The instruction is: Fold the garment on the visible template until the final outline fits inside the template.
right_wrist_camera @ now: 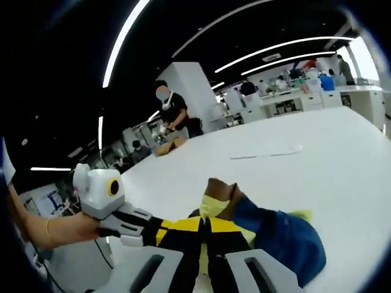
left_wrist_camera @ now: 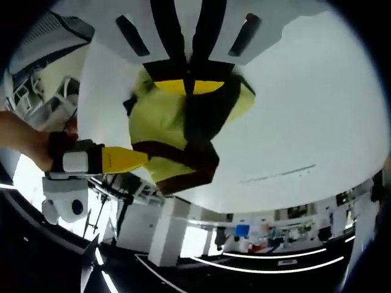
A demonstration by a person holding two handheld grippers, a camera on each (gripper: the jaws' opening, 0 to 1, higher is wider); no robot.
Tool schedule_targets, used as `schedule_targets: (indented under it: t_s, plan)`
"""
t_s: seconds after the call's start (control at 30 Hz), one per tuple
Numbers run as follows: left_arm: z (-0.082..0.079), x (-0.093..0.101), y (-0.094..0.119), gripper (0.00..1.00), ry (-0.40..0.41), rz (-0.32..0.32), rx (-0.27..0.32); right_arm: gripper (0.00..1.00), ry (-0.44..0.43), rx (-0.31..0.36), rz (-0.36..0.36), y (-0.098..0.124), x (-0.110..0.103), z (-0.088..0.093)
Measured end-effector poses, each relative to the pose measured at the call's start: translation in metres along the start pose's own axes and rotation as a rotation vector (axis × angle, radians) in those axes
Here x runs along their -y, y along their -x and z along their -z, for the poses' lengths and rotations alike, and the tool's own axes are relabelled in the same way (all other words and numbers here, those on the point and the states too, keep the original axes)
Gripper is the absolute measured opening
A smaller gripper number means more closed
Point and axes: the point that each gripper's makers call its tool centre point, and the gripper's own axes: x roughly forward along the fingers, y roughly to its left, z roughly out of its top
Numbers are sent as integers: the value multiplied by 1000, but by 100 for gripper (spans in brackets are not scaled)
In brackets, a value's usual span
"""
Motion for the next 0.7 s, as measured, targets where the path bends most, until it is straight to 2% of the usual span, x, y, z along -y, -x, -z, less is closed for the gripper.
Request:
schedule_targets:
  t_s: [0.27, 0.37, 0.4, 0.7]
  plan:
    - [13, -6, 8, 0, 24, -28, -14, 0, 45, -111, -41, -16, -13, 31]
    - [12, -7, 11, 0, 110, -20, 18, 0, 49, -154, -43, -19, -13, 44]
    - [12, -8, 11, 0, 117, -19, 22, 0, 56, -163, -38, -20, -13, 47]
    - [14, -8, 12, 0, 112, -23, 10, 2, 123, -199, -44, -17, -16, 54]
